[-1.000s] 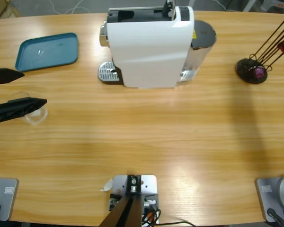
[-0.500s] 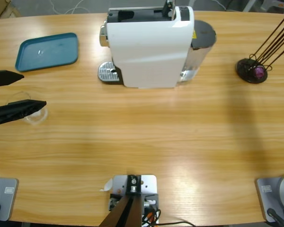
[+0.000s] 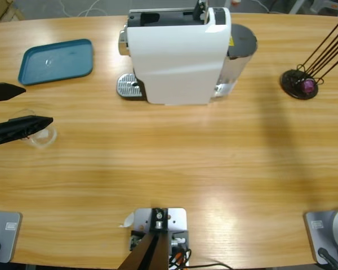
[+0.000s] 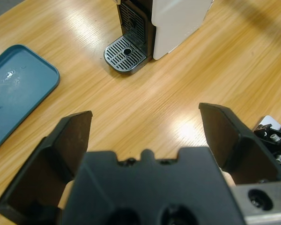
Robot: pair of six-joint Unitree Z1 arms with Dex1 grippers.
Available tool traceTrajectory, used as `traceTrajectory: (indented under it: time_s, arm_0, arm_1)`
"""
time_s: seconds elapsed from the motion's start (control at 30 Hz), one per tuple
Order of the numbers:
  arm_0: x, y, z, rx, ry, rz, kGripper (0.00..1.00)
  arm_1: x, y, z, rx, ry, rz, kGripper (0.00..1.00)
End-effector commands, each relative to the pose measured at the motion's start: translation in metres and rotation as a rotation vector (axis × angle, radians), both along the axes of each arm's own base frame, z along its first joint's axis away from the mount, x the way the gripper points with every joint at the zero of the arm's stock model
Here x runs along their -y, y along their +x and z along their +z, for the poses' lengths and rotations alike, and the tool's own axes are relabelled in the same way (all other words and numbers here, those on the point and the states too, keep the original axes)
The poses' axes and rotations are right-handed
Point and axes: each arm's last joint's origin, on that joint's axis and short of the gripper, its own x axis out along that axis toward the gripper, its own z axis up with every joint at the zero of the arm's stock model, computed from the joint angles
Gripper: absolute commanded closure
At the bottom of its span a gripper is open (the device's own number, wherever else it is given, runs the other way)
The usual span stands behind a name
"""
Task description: Pour coffee
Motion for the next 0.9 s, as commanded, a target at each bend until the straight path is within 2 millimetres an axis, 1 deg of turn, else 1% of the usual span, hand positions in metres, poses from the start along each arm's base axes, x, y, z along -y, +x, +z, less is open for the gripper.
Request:
traceTrajectory:
  time_s: [0.03, 0.07, 0.1, 0.2, 0.27, 0.3, 0.37, 0.47, 0.53, 0.63, 0.9]
  arm_0:
    - [-0.007, -0.005, -0.007, 0.0, -0.006, 0.021, 0.013]
    - [-0.007, -0.005, -0.006, 0.0, -0.008, 0.019, 0.013]
    - [-0.008, -0.005, -0.006, 0.001, -0.01, 0.02, 0.013]
    - [-0.009, -0.007, -0.006, 0.002, -0.014, 0.02, 0.013]
    - [-0.009, -0.006, -0.007, 0.0, -0.013, 0.02, 0.013]
    - [-0.008, -0.006, -0.007, -0.002, -0.01, 0.02, 0.013]
    - [-0.007, -0.005, -0.008, -0.005, -0.008, 0.02, 0.013]
    - [-0.007, -0.005, -0.008, -0.006, -0.006, 0.02, 0.013]
    - [-0.008, -0.005, -0.008, -0.005, -0.007, 0.02, 0.013]
    - [-0.009, -0.007, -0.009, -0.004, -0.006, 0.02, 0.013]
    - [-0.008, -0.005, -0.012, -0.016, 0.004, 0.023, 0.013]
  arm_1:
    - [-0.002, 0.002, -0.041, -0.17, -0.007, -0.029, 0.478]
    - [-0.002, 0.002, -0.058, -0.214, 0.002, -0.055, 0.474]
    - [0.0, 0.001, -0.069, -0.238, 0.015, -0.086, 0.474]
    - [0.004, -0.004, -0.1, -0.27, 0.039, -0.151, 0.478]
    - [0.005, -0.006, -0.115, -0.29, 0.049, -0.166, 0.482]
    - [0.005, -0.007, -0.12, -0.291, 0.052, -0.168, 0.483]
    - [0.004, -0.003, -0.122, -0.287, 0.056, -0.164, 0.483]
    - [0.0, 0.01, -0.132, -0.309, 0.053, -0.161, 0.492]
    - [-0.001, 0.018, -0.144, -0.328, 0.052, -0.167, 0.492]
    - [0.001, 0.025, -0.157, -0.348, 0.063, -0.183, 0.492]
    - [0.007, 0.042, -0.175, -0.368, 0.09, -0.203, 0.497]
